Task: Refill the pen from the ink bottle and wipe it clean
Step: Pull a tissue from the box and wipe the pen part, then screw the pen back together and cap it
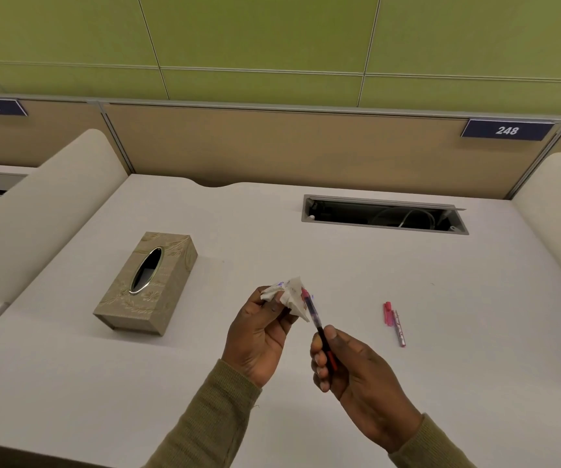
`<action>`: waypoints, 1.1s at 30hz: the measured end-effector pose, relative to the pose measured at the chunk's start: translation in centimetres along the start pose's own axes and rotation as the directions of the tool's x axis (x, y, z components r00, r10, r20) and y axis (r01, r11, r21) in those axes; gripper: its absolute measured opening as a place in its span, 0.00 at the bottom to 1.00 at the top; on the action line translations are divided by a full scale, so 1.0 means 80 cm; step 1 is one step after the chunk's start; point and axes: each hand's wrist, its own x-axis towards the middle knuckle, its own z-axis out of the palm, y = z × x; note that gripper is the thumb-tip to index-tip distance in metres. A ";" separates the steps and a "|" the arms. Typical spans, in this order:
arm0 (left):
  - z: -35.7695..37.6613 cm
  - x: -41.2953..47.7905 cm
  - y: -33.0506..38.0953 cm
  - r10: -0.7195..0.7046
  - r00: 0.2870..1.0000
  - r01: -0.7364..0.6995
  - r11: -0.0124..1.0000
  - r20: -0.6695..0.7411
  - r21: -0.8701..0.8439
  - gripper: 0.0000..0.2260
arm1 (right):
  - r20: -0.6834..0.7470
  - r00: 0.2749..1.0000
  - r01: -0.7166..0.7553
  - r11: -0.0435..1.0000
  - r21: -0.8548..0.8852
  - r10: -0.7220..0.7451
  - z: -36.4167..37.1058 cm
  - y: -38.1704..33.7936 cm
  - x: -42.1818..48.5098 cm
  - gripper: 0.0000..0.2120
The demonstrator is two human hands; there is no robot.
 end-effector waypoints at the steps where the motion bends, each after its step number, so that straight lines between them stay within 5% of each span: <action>1: -0.001 0.001 0.001 -0.003 1.000 0.003 1.000 -0.003 0.011 0.07 | 0.001 1.000 0.008 1.000 0.007 -0.009 -0.002 0.000 -0.001 0.15; 16: -0.017 0.005 -0.037 0.115 0.980 -0.006 0.829 -0.161 0.559 0.12 | -0.233 0.968 0.080 0.996 -0.047 -0.089 -0.056 0.014 0.002 0.13; 27: 0.002 0.005 -0.094 -0.086 0.986 0.166 0.648 -0.145 0.743 0.15 | -0.329 0.943 0.020 0.993 -0.116 -0.057 -0.088 0.026 0.001 0.14; 33: 0.020 0.009 -0.114 -0.115 0.989 0.146 0.564 -0.097 0.813 0.10 | -0.308 0.951 -0.032 0.976 -0.217 -0.038 -0.104 0.030 0.003 0.15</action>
